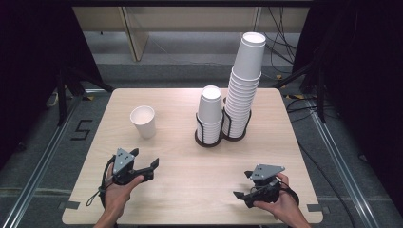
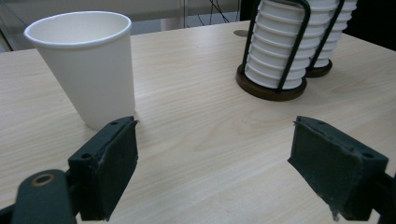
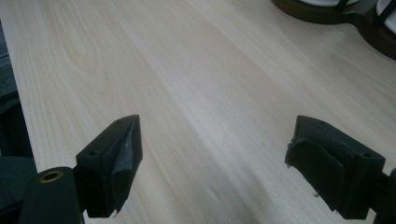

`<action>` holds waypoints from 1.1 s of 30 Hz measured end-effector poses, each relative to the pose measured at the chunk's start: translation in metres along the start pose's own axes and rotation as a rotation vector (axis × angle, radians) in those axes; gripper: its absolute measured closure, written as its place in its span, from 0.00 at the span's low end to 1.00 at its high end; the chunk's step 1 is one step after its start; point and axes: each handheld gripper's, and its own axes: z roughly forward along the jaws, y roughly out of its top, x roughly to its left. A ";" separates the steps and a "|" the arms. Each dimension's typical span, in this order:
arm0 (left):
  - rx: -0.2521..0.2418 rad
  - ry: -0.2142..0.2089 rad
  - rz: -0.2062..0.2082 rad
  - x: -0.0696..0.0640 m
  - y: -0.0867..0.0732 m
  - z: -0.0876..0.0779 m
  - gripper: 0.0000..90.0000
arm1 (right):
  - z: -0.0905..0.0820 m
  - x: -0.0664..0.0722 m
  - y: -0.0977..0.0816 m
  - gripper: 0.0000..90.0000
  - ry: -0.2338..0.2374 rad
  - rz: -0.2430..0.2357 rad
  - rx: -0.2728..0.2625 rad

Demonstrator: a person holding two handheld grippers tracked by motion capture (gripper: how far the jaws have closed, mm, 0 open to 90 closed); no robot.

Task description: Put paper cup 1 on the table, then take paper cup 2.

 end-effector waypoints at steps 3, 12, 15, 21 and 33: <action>-0.003 -0.015 0.006 -0.005 -0.005 -0.003 0.16 | 0.000 0.000 0.000 0.20 -0.002 0.001 0.002; 0.013 -0.037 0.025 -0.022 -0.023 -0.014 0.16 | 0.001 -0.001 -0.001 0.20 -0.004 0.011 0.013; 0.010 -0.041 0.033 -0.025 -0.025 -0.018 0.16 | 0.001 -0.001 -0.001 0.20 -0.004 0.009 0.007; 0.006 -0.046 0.046 -0.030 -0.030 -0.024 0.16 | 0.000 -0.001 0.000 0.20 -0.005 0.000 0.002; 0.003 -0.082 0.068 -0.037 -0.036 -0.023 0.16 | -0.016 -0.012 0.015 0.20 -0.088 0.048 -0.072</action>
